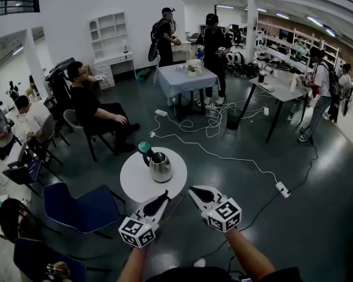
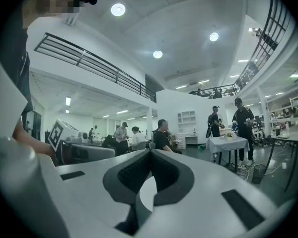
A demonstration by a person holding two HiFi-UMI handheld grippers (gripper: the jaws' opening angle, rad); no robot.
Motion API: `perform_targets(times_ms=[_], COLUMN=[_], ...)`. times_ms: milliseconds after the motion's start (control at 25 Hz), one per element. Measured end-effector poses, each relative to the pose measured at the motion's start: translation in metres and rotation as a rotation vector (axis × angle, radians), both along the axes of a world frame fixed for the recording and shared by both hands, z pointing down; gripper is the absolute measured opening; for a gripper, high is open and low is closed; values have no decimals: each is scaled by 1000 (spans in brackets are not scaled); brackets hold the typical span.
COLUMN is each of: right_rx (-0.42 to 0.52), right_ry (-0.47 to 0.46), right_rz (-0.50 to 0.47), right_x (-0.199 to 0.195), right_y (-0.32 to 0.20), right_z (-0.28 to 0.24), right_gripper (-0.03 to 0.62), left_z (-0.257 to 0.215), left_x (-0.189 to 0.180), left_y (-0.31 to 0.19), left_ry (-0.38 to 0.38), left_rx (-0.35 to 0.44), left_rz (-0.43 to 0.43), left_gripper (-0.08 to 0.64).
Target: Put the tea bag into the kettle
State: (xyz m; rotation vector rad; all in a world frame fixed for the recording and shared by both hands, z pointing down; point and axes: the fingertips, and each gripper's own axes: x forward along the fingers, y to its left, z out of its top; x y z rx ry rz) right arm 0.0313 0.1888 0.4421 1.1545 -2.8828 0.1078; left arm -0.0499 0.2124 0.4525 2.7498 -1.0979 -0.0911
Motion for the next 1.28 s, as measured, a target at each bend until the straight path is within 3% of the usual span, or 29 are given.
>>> perform_targets(times_ms=[680,1280], right_rx=[-14,-35], right_ry=[-28,-45], right_rz=[-28,-45], right_x=[47,58], right_y=[-22,-51], right_z=[13,25], right_gripper=[18,18], left_z=[14,25], left_x=[49,56], left_y=[-19,-48], left_ry=[-6,-11], left_rx=[-5,-20], left_rz=[-32,-55], left_gripper=[66,66])
